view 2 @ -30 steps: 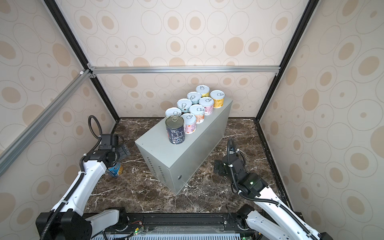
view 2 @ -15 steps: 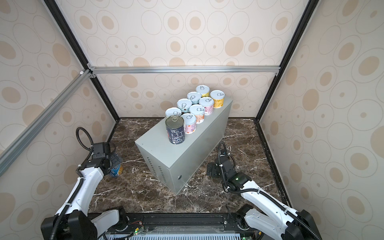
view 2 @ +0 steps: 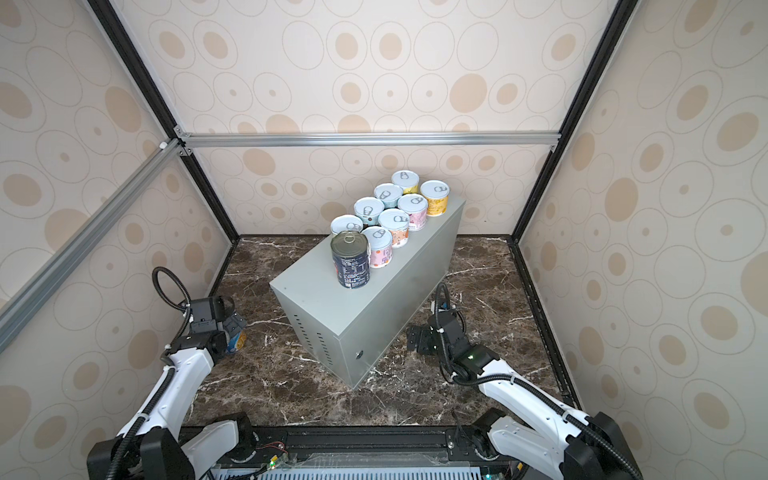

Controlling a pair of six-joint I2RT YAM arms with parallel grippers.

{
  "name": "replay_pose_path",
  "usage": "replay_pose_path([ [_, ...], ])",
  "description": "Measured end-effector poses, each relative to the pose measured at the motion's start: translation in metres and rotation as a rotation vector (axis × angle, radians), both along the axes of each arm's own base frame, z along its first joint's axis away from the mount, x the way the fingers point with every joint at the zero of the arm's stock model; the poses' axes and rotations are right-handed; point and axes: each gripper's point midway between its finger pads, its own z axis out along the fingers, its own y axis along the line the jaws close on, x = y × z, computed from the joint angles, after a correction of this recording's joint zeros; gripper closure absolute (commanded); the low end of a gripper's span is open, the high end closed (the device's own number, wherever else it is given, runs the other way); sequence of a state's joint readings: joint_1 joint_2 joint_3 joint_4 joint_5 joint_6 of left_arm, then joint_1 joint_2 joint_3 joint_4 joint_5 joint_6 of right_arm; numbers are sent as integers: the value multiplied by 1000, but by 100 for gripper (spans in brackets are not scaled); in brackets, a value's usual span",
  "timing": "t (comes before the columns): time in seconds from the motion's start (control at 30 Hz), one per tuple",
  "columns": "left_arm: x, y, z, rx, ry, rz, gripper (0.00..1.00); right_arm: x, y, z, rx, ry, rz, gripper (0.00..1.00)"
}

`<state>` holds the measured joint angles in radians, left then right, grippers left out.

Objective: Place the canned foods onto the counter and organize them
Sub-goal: 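Withdraw the right gripper down beside the box while the left gripper lowers, then grasp the blue Progresso can on the floor with the left gripper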

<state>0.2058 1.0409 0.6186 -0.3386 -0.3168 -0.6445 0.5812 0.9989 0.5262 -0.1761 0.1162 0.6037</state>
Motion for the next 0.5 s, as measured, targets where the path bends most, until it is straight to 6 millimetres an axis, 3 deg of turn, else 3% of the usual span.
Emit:
replay_pose_path([
  [0.5,14,6,-20,38,-45,-2,1,2,11,-11,23,39,29,1],
])
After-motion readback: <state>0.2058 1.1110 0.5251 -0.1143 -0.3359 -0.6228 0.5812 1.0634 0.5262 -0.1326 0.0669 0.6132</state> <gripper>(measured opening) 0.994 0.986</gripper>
